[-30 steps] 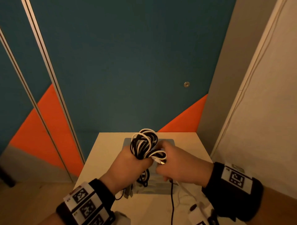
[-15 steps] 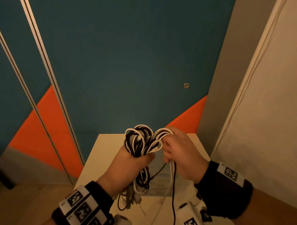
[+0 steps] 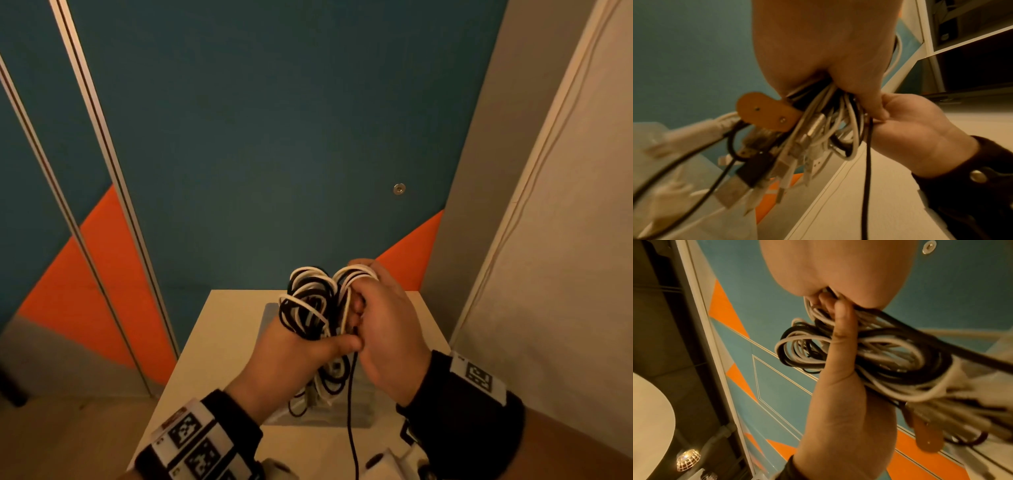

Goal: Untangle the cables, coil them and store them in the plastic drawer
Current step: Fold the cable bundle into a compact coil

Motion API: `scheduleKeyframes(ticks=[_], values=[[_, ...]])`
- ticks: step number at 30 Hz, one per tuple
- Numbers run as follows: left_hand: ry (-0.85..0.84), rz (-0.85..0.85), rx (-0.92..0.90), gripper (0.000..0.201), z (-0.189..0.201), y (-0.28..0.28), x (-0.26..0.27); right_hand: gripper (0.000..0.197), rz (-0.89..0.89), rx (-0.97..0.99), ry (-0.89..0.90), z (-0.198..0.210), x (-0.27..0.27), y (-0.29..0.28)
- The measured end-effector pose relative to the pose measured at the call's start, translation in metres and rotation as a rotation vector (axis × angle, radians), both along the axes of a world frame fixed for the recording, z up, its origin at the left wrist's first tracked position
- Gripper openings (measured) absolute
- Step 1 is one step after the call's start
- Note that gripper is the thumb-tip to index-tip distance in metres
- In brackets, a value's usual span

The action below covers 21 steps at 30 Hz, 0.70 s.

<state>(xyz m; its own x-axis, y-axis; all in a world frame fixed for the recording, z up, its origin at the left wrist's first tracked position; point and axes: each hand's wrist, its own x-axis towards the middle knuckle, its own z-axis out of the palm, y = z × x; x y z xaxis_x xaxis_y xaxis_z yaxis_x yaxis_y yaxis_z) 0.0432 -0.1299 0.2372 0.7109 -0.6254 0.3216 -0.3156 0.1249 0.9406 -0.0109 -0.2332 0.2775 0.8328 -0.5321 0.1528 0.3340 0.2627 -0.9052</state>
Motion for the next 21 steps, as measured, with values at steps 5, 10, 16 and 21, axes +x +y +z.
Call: scheduleKeyframes(ticks=[5,10,16,21], values=[[0.114,-0.124,-0.061,0.04,0.0,-0.003,-0.002,0.03,0.046,0.053,-0.061,-0.001,0.005,-0.001],[0.339,-0.246,-0.028,0.036,0.0,-0.006,-0.006,0.025,0.125,0.04,0.005,-0.007,0.007,-0.009],[0.487,-0.115,0.008,0.025,-0.014,-0.011,-0.001,0.04,0.328,-0.182,0.172,-0.009,0.002,-0.013],[0.303,-0.017,-0.07,0.032,-0.007,-0.006,0.01,0.049,0.471,-0.339,0.221,-0.021,0.002,-0.024]])
